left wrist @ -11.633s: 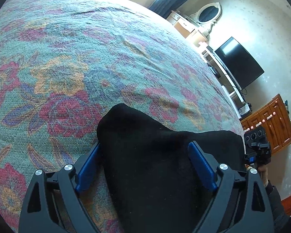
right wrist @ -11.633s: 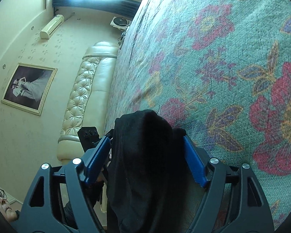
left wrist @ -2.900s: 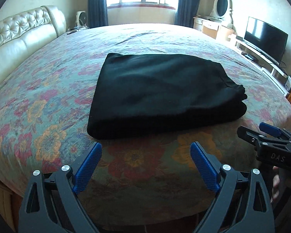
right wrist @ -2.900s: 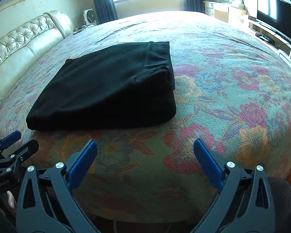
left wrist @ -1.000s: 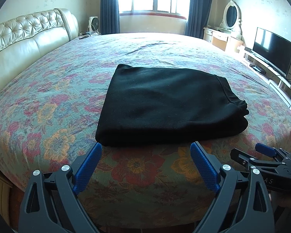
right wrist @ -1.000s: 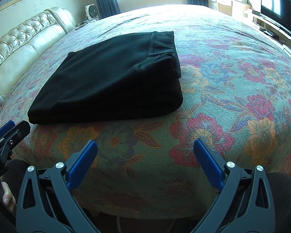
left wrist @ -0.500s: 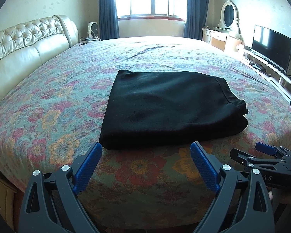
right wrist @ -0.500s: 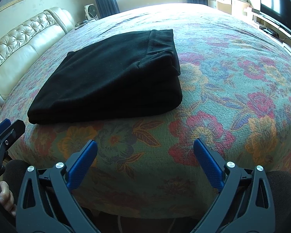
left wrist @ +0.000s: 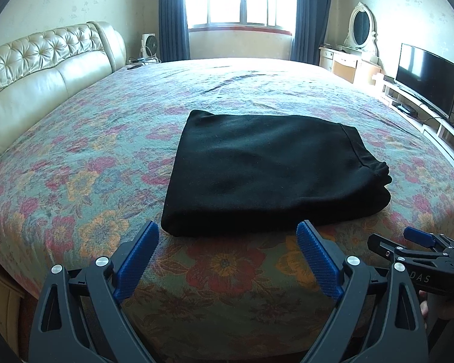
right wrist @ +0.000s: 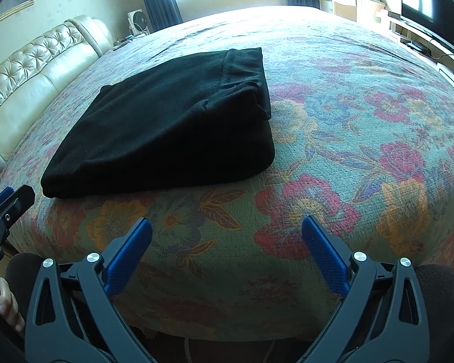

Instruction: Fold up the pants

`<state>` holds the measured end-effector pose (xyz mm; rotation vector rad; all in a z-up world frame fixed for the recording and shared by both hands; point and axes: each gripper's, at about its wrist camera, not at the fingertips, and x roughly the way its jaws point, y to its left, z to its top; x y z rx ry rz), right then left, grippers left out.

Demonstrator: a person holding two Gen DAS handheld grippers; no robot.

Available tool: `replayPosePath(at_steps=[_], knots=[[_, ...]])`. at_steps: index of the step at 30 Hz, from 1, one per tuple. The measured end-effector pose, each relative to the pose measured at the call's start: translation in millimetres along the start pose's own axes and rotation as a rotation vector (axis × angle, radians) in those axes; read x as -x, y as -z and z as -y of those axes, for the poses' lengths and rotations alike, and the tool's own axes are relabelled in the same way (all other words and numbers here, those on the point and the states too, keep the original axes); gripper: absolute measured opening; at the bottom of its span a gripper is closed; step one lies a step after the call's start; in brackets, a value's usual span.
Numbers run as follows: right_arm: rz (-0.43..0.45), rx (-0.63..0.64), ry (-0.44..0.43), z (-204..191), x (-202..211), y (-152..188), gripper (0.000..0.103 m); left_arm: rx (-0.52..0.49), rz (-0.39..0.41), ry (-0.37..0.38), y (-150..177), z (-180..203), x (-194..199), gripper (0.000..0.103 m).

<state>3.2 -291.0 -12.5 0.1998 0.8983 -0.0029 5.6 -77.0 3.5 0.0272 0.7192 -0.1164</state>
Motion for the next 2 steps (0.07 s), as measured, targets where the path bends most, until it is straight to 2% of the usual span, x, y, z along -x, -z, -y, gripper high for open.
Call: replayPosePath(at_steps=[2], knots=[[-0.002,-0.001,0.001,0.6,0.0,0.3,0.099,0.015,-0.011,-0.003,0.0,-2.7,-1.7,0.091]])
